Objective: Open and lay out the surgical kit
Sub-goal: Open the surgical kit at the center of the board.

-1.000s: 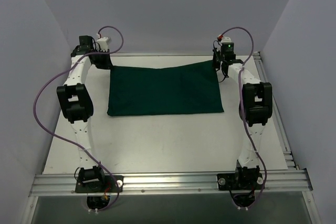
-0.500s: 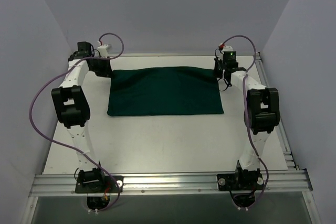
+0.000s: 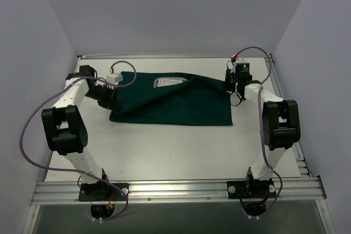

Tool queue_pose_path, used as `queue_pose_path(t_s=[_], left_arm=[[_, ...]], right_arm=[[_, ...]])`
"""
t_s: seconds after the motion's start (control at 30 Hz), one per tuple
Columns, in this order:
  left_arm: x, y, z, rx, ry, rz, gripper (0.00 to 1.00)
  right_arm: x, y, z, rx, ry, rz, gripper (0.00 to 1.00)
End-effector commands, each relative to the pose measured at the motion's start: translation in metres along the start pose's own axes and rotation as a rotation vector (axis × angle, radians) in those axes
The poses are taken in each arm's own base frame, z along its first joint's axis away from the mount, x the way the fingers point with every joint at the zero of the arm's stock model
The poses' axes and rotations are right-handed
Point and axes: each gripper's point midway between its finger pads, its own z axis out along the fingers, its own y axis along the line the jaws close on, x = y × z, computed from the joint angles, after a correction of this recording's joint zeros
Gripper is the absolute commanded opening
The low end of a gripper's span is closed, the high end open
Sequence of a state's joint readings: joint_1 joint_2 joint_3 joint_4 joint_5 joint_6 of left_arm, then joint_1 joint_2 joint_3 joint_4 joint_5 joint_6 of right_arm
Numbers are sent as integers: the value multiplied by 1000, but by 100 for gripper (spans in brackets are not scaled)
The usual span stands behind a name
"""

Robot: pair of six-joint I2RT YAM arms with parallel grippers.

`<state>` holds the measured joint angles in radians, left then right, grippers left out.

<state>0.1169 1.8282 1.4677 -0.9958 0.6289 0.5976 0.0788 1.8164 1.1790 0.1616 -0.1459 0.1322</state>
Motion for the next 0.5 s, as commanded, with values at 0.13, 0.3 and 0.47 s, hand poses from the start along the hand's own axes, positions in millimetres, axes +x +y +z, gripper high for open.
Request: queue_pose_path(t_s=[0.13,0.3,0.47], left_arm=[[78,-48,-23,113,170,172,2],[115,-63,-34,144,256,297,2],[156,-67,-46,148,408,352,2]], right_arm=[[-13,-2,-10,14,-34,49,48],[-21,-4,-28,37,-67,78,53],[-31,-5,-47,51,-94,93,54]])
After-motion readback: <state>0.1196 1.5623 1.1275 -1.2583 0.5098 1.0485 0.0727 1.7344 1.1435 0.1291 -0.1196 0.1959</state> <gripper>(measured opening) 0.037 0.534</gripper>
